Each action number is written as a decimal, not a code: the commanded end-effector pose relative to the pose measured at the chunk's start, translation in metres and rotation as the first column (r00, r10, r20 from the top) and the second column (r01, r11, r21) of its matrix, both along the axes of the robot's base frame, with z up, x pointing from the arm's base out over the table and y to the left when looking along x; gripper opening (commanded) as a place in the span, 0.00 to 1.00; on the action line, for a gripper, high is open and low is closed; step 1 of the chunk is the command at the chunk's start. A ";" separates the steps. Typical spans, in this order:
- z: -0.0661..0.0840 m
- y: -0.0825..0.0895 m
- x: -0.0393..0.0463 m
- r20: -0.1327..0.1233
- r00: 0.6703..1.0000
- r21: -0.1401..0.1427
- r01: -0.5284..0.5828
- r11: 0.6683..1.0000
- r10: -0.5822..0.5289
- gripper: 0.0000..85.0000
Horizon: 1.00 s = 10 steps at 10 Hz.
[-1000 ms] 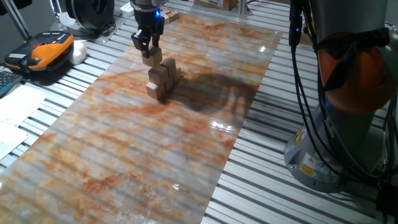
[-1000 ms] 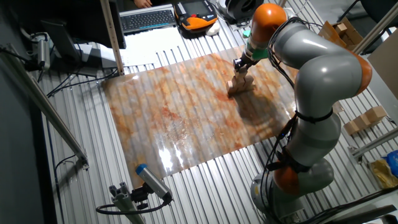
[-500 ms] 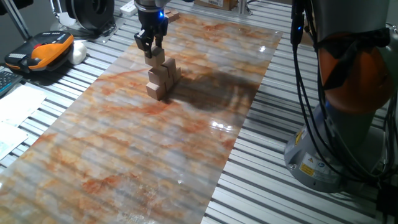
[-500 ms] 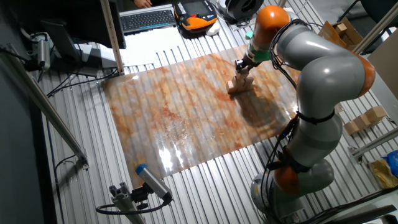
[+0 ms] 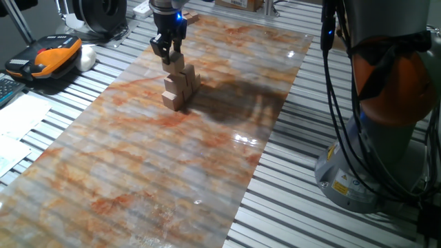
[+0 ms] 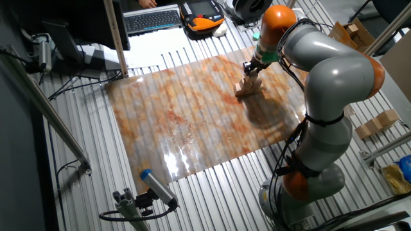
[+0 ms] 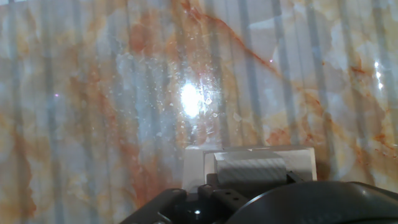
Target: Stack the blocks into a pyramid shape
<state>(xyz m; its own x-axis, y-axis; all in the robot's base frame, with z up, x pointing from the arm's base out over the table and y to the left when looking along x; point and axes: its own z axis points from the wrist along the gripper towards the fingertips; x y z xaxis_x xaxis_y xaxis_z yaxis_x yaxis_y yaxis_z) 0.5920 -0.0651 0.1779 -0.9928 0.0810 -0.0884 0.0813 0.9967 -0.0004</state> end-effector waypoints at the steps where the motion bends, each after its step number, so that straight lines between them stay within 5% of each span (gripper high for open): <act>1: -0.001 -0.001 0.0004 -0.006 1.000 -0.005 -0.003 1.000 0.003 0.00; 10: -0.004 -0.010 0.0012 -0.037 0.998 -0.010 -0.052 0.999 0.052 0.00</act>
